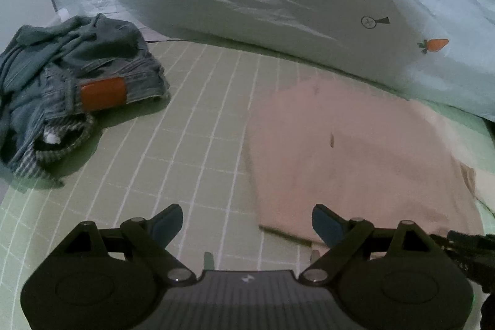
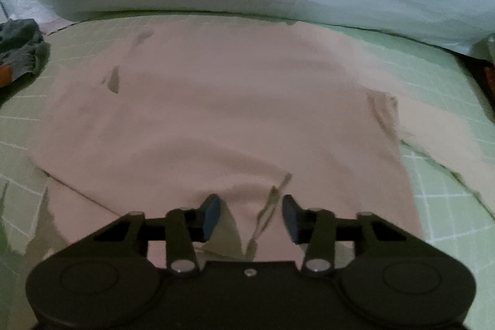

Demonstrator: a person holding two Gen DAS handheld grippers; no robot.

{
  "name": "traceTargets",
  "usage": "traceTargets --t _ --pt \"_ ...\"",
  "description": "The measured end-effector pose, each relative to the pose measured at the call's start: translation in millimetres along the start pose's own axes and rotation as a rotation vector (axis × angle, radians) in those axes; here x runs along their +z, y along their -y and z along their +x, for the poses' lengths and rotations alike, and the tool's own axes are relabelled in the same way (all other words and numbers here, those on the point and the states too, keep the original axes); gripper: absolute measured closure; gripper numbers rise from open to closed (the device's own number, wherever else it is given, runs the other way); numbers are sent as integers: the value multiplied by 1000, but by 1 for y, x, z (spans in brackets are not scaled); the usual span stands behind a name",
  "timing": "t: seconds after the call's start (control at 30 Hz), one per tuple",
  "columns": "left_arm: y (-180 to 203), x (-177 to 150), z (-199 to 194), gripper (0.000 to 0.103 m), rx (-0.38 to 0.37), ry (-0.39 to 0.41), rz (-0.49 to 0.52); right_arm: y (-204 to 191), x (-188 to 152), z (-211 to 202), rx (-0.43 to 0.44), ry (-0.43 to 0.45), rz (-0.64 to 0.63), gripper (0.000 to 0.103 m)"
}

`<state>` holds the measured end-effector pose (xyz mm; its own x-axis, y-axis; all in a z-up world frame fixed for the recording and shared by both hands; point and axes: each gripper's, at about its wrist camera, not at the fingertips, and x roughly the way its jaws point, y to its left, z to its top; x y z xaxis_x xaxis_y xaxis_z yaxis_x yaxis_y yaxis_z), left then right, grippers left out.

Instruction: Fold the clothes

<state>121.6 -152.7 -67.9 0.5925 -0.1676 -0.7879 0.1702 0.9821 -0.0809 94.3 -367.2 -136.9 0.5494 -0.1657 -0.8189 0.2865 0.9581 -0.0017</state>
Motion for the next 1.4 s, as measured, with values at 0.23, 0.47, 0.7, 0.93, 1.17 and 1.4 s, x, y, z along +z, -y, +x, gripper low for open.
traceTargets --t 0.23,0.47,0.7,0.93,1.17,1.4 --pt "13 26 14 12 42 12 25 32 25 -16 95 98 77 100" --pt "18 44 8 12 49 31 -20 142 71 -31 -196 284 285 100" --pt "30 44 1 12 74 9 -22 227 72 -14 -422 287 439 88" --pt "34 34 -54 12 67 144 -53 195 16 -37 -285 310 454 16" --pt "19 0 -95 6 38 222 -76 123 -23 -75 -154 348 301 0" --pt "-33 -31 -90 5 -29 188 -85 25 -46 -114 -169 355 217 0"
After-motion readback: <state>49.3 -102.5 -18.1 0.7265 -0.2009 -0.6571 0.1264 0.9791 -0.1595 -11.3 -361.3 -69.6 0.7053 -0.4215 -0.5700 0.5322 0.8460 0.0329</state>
